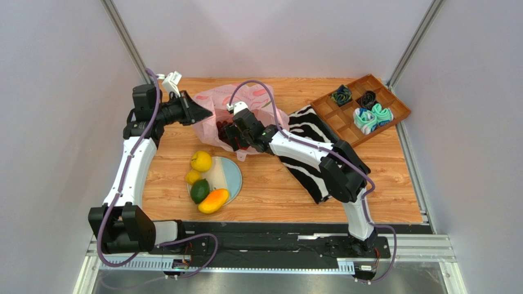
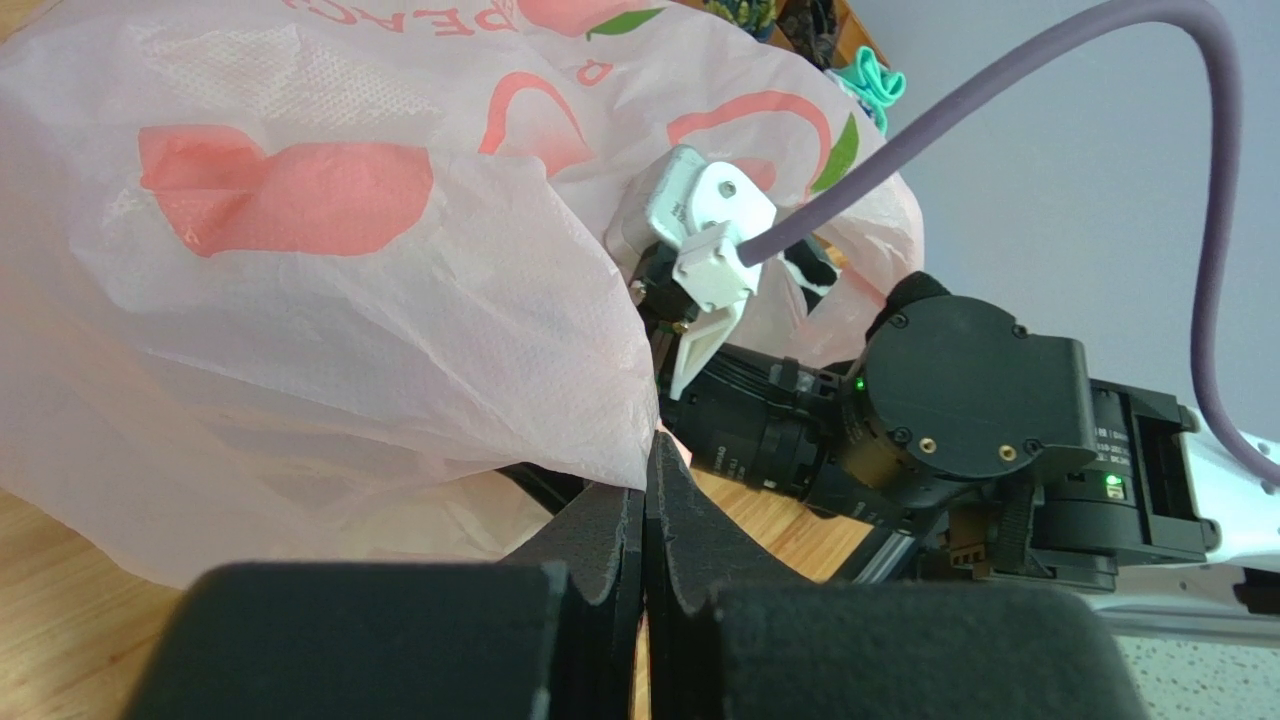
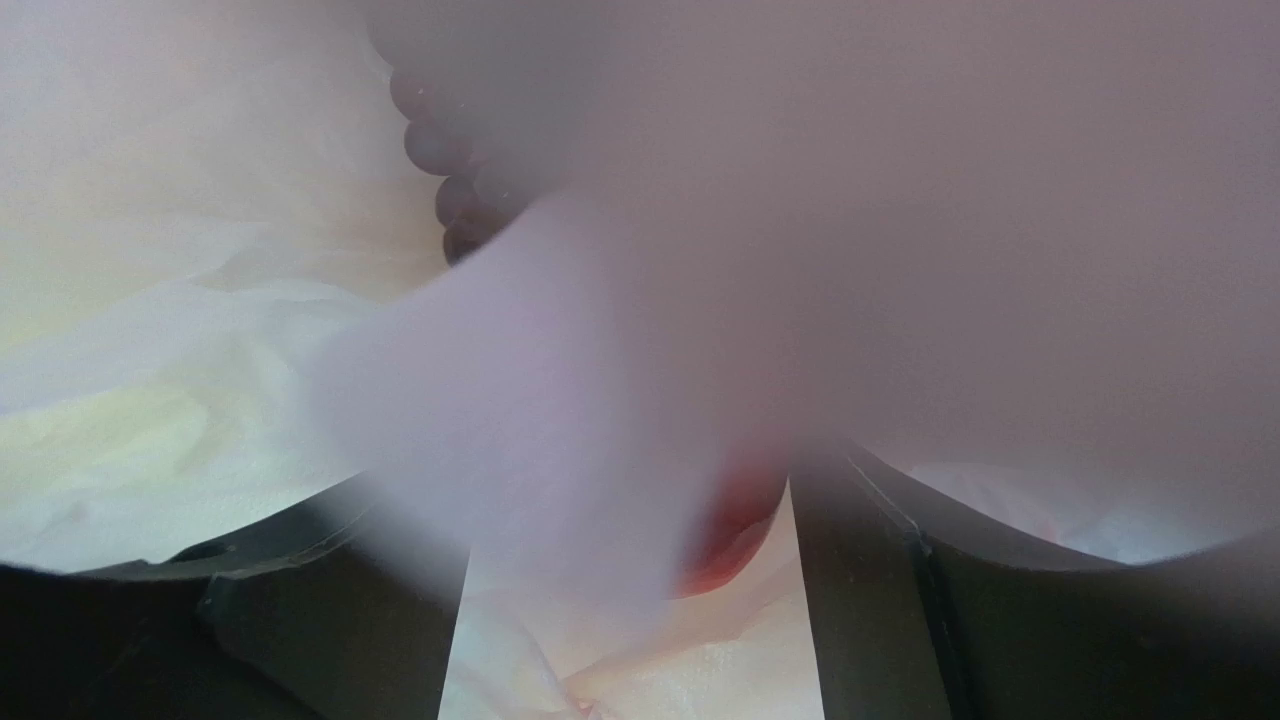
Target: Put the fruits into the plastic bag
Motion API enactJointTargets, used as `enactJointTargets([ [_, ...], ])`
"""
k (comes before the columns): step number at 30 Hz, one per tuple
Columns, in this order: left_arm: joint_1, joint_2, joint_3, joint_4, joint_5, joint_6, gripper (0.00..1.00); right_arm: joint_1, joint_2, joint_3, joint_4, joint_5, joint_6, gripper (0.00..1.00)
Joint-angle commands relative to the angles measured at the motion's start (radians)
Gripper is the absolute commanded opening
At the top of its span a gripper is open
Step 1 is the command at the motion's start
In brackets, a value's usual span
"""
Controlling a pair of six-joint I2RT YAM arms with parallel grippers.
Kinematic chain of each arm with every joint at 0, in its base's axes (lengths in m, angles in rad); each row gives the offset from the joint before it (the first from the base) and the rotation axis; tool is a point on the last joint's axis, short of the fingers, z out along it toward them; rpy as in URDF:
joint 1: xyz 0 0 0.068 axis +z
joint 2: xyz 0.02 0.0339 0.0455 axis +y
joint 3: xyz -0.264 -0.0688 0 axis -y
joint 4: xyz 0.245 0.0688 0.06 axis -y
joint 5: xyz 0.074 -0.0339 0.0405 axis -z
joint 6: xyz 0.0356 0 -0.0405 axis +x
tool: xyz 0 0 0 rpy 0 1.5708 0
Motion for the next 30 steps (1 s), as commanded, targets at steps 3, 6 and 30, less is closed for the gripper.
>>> enactJointTargets([
  [3,0.002,0.003,0.026,0.031,0.014,-0.005,0.0,-0.001,0.011,0.061,0.006,0.004,-0.013,0.53],
  [6,0.001,0.002,0.027,0.03,0.014,-0.003,0.0,-0.002,0.011,0.064,0.001,-0.013,-0.023,0.68],
  [30,0.001,-0.002,0.029,0.027,0.017,0.0,0.0,-0.016,-0.027,0.037,0.023,-0.063,-0.026,0.82],
])
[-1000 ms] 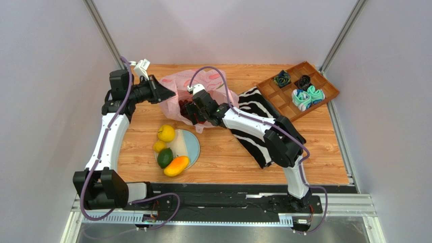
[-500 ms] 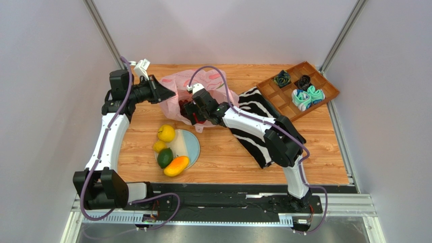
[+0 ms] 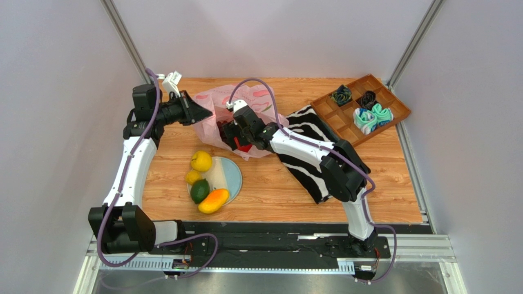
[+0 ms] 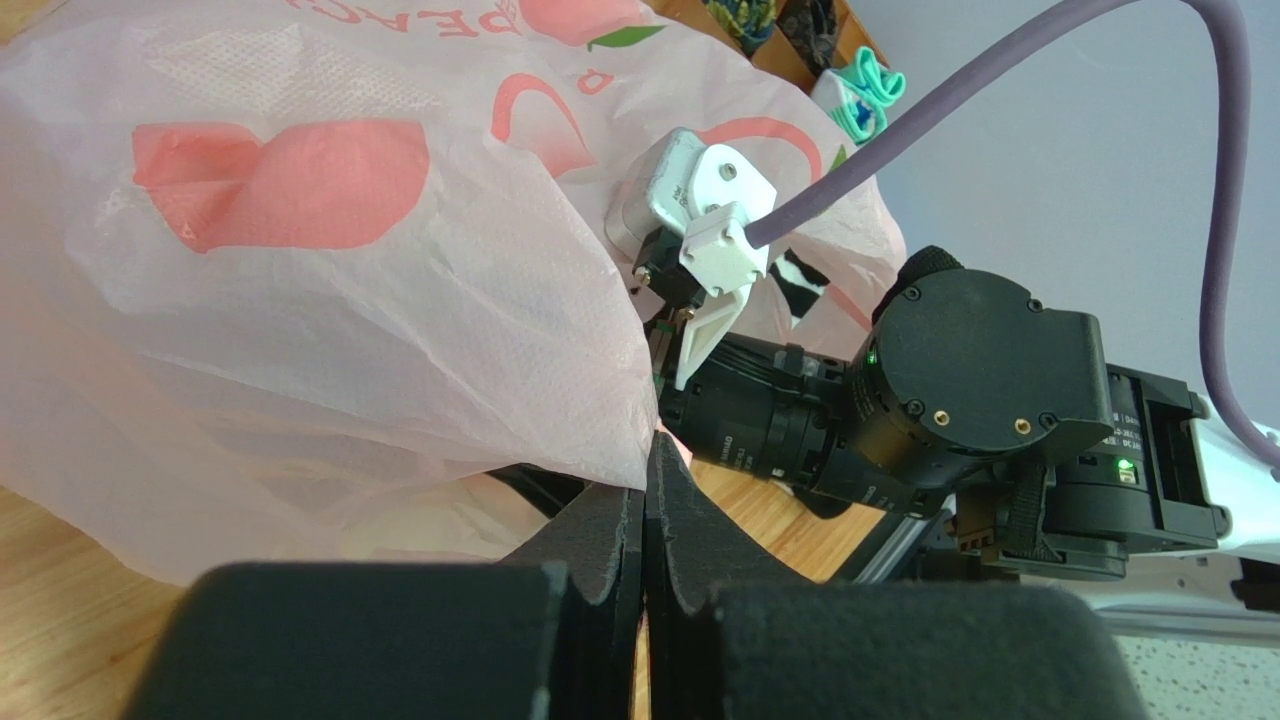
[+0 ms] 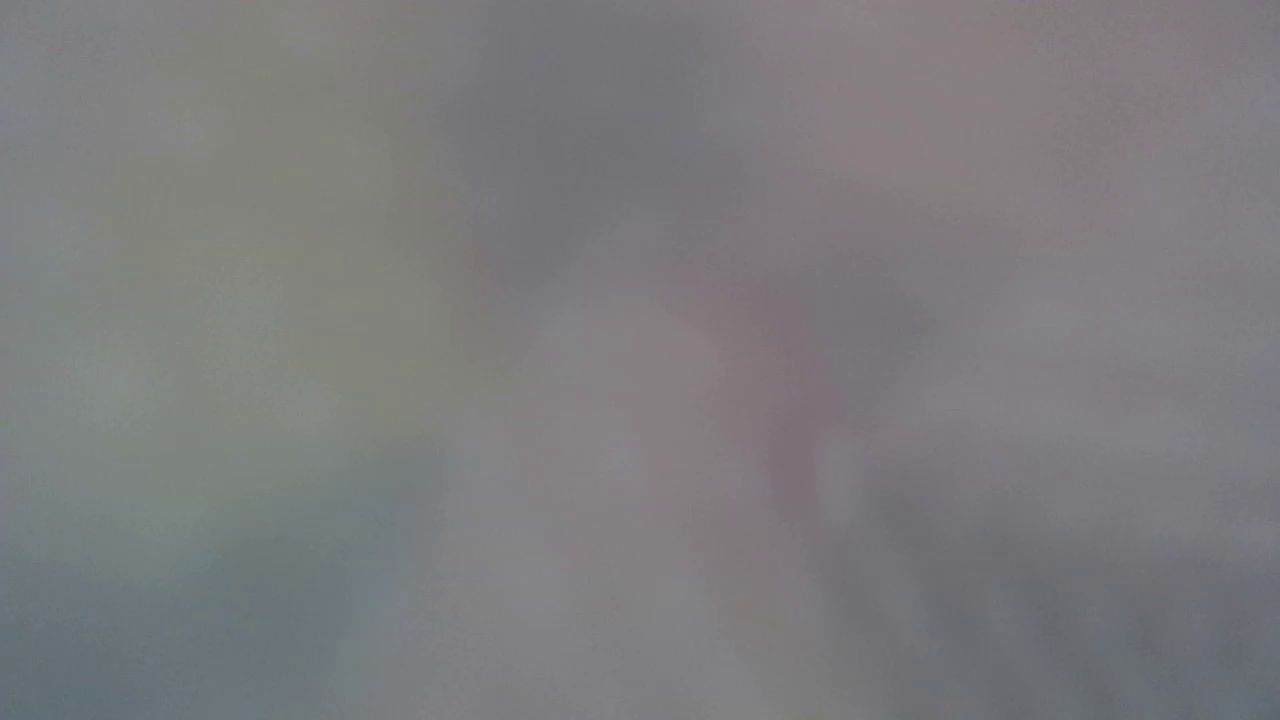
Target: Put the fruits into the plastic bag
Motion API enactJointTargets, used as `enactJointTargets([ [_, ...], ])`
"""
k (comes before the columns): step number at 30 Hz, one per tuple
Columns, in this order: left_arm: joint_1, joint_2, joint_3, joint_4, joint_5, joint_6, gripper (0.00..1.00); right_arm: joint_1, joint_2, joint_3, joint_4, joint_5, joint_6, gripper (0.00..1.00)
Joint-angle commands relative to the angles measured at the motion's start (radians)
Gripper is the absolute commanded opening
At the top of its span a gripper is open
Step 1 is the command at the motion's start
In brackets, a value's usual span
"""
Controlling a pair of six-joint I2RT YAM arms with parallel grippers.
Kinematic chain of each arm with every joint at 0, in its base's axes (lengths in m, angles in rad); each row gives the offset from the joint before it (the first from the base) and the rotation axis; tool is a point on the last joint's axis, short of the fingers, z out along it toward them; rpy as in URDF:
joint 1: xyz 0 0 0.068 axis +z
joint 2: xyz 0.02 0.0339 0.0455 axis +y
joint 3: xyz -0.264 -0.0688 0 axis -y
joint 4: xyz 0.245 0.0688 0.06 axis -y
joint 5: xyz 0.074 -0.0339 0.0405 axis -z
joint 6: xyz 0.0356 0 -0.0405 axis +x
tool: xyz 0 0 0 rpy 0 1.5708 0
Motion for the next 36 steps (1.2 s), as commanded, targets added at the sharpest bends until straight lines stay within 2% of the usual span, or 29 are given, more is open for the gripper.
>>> enactJointTargets([
  [1,0.001,-0.002,0.028,0.027,0.015,-0.001,0.0,-0.004,-0.051,-0.005,0.054,-0.02,-0.018,0.81],
  [8,0.001,-0.003,0.028,0.027,0.012,-0.002,0.0,-0.003,-0.169,-0.136,0.173,-0.121,-0.017,0.76],
  [14,0.001,-0.011,0.025,0.025,-0.003,-0.001,0.0,0.005,-0.347,-0.29,0.31,-0.205,0.007,0.74],
  [17,0.001,-0.012,0.025,0.028,-0.008,-0.001,0.0,0.022,-0.424,-0.367,0.378,-0.273,-0.026,0.76],
  [23,0.001,-0.011,0.022,0.031,-0.008,-0.005,0.0,0.152,-0.499,-0.453,0.356,-0.319,-0.212,0.77],
  [27,0.002,-0.012,0.024,0.034,-0.006,-0.007,0.0,0.264,-0.479,-0.448,0.286,-0.292,-0.288,0.77],
  [36,0.001,-0.011,0.021,0.036,-0.003,-0.008,0.0,0.365,-0.275,-0.309,0.169,-0.279,-0.358,0.78],
])
